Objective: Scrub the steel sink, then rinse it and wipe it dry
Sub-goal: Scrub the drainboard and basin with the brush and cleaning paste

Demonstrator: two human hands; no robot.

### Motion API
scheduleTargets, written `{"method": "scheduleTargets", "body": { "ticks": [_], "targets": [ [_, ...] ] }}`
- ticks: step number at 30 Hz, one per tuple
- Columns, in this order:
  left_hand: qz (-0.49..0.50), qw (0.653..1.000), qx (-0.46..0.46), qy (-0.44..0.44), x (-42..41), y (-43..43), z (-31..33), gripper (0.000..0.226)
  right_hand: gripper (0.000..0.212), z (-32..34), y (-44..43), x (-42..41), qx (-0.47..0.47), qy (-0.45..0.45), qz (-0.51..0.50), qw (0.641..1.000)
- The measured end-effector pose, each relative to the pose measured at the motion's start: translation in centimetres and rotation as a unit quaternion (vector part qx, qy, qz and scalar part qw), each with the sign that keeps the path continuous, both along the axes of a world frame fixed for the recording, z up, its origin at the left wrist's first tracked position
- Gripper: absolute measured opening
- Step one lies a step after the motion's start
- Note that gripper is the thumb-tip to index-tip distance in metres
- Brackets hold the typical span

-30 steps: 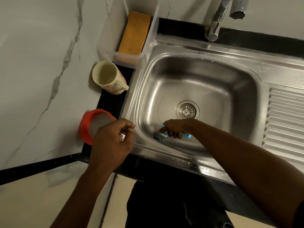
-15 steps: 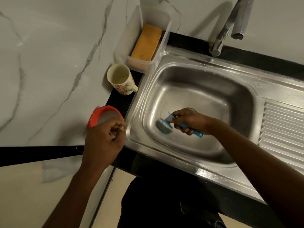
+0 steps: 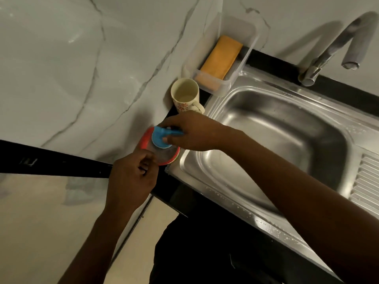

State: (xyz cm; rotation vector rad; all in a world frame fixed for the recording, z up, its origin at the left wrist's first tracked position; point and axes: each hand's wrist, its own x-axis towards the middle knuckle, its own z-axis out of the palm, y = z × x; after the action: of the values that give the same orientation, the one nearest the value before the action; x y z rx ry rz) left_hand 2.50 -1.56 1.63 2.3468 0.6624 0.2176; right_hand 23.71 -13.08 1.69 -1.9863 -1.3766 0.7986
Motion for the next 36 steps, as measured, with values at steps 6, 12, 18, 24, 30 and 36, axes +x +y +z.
{"method": "scheduleTargets", "body": {
  "ticks": [6, 12, 18, 24, 30, 36],
  "targets": [
    [0.011, 1.0, -0.002, 0.002, -1.2, 0.8, -0.6, 0.014, 0.041, -2.4, 3.9, -2.0, -0.048, -0.154, 0.081, 0.984],
    [0.019, 1.0, -0.007, 0.01, -1.6, 0.7, -0.5, 0.006, 0.036, -3.1, 6.0, -2.7, -0.086, -0.122, 0.099, 0.984],
    [0.02, 1.0, -0.018, 0.016, -1.4, 0.6, -0.4, 0.017, 0.03, -3.4, 5.7, -2.2, -0.089, -0.103, 0.072, 0.988],
    [-0.001, 1.0, -0.016, 0.014, -0.9, 0.0, 0.0, 0.011, 0.03, -1.1, 3.7, -0.1, -0.06, -0.031, 0.034, 0.997],
    [-0.021, 0.999, -0.027, 0.016, 0.1, -2.0, -0.3, 0.008, 0.021, 1.6, -5.4, 4.5, -0.134, 0.257, -0.04, 0.956],
    [-0.083, 0.993, -0.075, 0.04, 2.9, -5.0, -1.5, 0.012, 0.017, -5.4, -15.5, 5.1, -0.252, 0.299, -0.112, 0.914]
  ]
}}
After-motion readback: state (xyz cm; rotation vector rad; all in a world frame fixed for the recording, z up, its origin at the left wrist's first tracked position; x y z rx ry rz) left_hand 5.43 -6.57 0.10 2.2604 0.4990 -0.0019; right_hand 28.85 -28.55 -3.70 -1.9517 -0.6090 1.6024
